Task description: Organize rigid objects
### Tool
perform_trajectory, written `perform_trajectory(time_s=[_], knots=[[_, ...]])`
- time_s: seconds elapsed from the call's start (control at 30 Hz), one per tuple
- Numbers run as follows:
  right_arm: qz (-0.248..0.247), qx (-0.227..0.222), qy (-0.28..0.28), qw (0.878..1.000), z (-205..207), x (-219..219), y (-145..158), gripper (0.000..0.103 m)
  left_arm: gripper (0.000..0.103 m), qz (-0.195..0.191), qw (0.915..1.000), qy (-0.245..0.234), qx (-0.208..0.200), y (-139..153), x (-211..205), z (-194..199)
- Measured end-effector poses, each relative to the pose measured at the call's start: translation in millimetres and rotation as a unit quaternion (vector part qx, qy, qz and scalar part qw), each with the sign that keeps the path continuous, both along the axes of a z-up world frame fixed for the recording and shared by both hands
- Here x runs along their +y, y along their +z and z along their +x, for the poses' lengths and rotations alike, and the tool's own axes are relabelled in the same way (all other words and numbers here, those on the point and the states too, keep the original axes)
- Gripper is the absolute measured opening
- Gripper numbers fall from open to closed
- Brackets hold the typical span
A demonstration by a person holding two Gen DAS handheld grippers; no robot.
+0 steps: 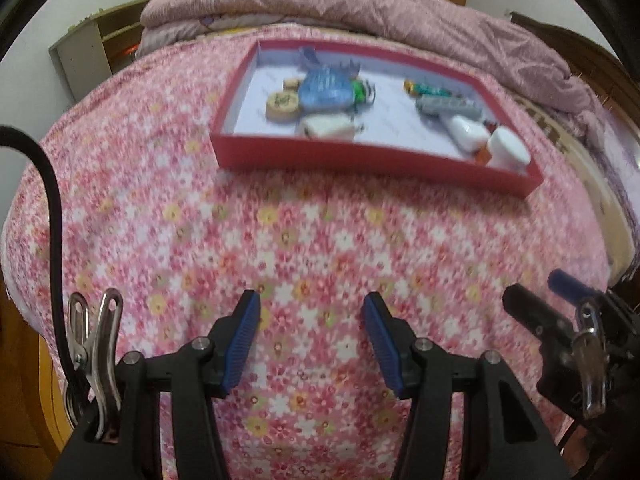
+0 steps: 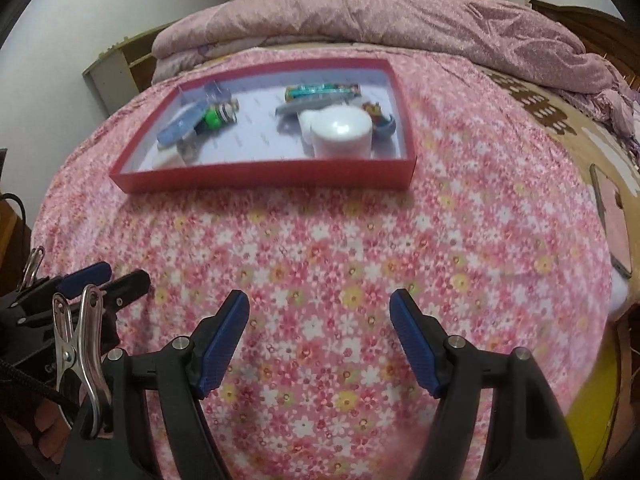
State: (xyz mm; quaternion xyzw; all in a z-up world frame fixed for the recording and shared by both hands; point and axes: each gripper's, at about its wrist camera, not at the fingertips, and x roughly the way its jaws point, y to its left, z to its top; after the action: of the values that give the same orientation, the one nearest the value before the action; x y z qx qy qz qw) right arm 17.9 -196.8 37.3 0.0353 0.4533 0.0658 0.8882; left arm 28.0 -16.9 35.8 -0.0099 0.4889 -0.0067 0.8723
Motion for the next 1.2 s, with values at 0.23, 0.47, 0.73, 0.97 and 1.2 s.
perform_trajectory(time_s=[0.23, 0.47, 0.73, 0.97, 1.2], knots=[[-0.036, 0.002, -0.013, 0.999, 0.2, 4.9, -15.4, 0.075, 0.068, 0.017, 0.9997, 0.012, -0.017, -4.9, -1.1, -5.7], [-0.043, -0.002, -0.015, 0.999, -1.5, 8.8, -15.9, 0.078, 0.076, 0.016, 0.9997, 0.004, -0.017, -6.5, -2.3, -9.9], [-0.042, -0.004, -0.026, 0.999, 1.7, 6.2, -15.3, 0.079, 0.079, 0.019, 0.9997, 0.001, -0.017, -6.7, -4.8, -9.0], [-0.044, 0.002, -0.024, 0.999, 2.0, 10.0, -15.9, 0.084, 0.08, 0.02, 0.9996, -0.001, -0.017, -7.4, -5.1, -8.5], [-0.045, 0.002, -0.024, 0.999, 3.6, 12.2, -16.9, 0.088, 0.081, 0.019, 0.9996, 0.0, -0.02, -7.6, -5.0, -7.8]])
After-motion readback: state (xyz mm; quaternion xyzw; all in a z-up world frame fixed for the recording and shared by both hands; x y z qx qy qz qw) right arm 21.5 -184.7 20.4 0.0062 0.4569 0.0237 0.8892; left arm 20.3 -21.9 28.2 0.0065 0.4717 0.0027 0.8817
